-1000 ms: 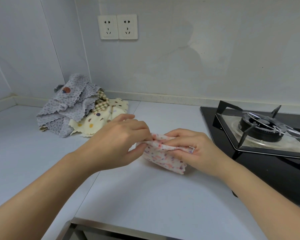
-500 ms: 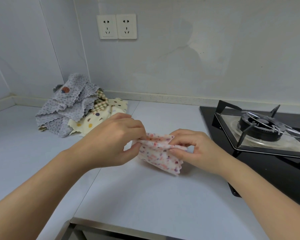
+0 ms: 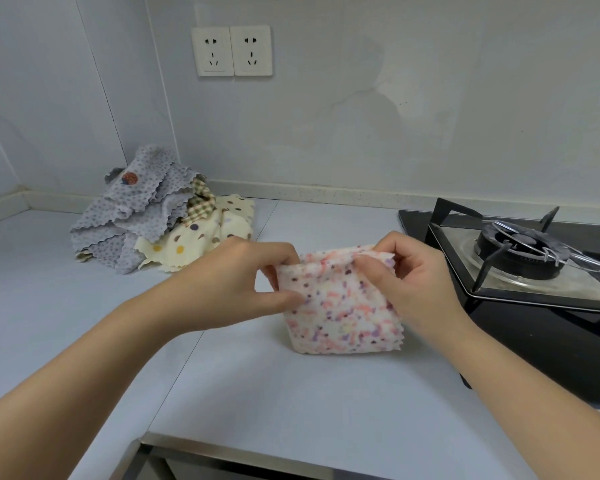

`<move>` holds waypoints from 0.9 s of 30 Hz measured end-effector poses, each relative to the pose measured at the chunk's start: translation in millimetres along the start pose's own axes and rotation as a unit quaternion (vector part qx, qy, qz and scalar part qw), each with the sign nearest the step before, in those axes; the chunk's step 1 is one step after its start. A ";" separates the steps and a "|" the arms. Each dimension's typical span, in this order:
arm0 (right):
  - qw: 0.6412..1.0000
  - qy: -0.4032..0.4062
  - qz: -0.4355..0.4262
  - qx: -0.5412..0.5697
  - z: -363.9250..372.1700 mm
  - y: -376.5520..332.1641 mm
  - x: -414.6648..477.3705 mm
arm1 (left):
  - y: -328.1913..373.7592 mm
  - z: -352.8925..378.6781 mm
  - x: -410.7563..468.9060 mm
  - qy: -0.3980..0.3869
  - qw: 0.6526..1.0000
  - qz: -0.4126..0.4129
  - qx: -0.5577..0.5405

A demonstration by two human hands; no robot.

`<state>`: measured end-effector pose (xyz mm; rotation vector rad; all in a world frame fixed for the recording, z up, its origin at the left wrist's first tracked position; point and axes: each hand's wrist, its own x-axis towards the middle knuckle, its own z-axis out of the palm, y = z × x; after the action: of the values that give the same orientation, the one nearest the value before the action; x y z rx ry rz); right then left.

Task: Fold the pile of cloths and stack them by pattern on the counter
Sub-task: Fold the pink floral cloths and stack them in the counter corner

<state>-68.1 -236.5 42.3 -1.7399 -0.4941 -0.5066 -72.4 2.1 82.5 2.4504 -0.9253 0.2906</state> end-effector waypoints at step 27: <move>0.783 -0.375 0.126 -0.480 33.0 33.1 -13.3 | -13.5 89.1 -2.4 -0.197 0.944 -0.188 0.187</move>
<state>-57.5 -212.1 1.5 -2.9734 -0.5744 0.2523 -63.2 -34.5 0.6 3.0432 -0.5603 -0.1864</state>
